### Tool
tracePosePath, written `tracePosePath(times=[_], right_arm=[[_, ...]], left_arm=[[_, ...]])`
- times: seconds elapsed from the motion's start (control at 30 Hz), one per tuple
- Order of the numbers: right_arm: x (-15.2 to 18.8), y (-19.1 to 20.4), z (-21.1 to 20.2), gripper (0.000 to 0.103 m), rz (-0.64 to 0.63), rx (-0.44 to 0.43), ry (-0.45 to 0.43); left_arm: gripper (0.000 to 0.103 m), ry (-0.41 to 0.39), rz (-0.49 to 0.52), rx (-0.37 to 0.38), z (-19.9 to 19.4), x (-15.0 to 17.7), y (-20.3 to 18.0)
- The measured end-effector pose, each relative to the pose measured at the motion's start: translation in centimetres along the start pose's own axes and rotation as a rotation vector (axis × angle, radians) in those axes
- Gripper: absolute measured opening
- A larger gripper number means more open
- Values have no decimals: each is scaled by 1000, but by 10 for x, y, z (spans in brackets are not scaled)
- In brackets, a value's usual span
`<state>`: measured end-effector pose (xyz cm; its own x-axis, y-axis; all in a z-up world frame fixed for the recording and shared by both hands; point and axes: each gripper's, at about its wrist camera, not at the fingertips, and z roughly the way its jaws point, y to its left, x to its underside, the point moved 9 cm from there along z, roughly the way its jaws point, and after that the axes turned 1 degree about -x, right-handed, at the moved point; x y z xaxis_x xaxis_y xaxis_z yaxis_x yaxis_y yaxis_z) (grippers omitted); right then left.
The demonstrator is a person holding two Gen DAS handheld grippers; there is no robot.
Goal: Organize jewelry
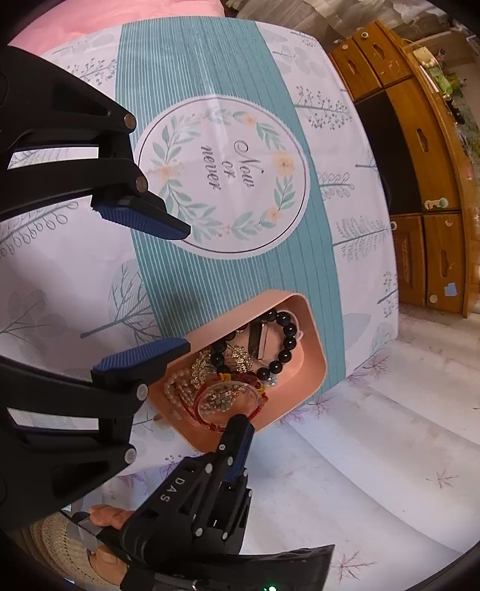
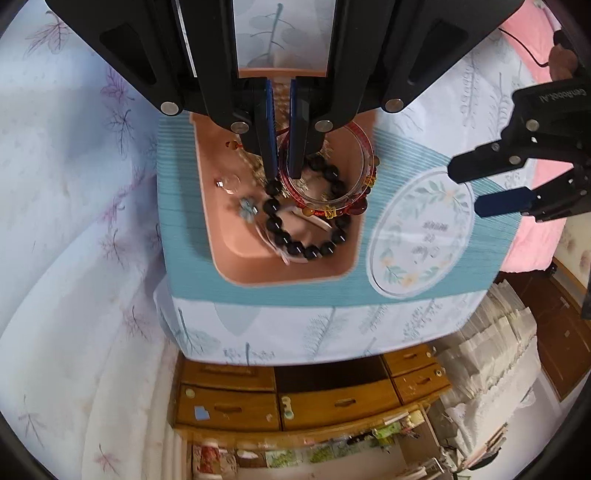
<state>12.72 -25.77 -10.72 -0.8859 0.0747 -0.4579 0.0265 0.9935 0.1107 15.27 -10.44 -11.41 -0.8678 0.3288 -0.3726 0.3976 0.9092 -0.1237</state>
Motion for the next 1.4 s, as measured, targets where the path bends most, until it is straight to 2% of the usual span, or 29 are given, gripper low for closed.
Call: tracePosePath(times=[0.33,0.47,0.83,1.23,1.4], right_arm=[[20,-7,34,6,2,29,82],[26,-10,38,11,23,29,113],[29,5,9,12,12,13,55],[44,23,-19,12,8,-27,-3],[55,33,-31,12,3,-33,-39]], left_arm=[[52,39,6,-5,21,7,-3],[52,58,5,1,22,12,-2],[52,58,-16,-23,15,20,5],[52,15,-62,-26,3,41,9],[52,-34,-96,-50,-8,54,13]])
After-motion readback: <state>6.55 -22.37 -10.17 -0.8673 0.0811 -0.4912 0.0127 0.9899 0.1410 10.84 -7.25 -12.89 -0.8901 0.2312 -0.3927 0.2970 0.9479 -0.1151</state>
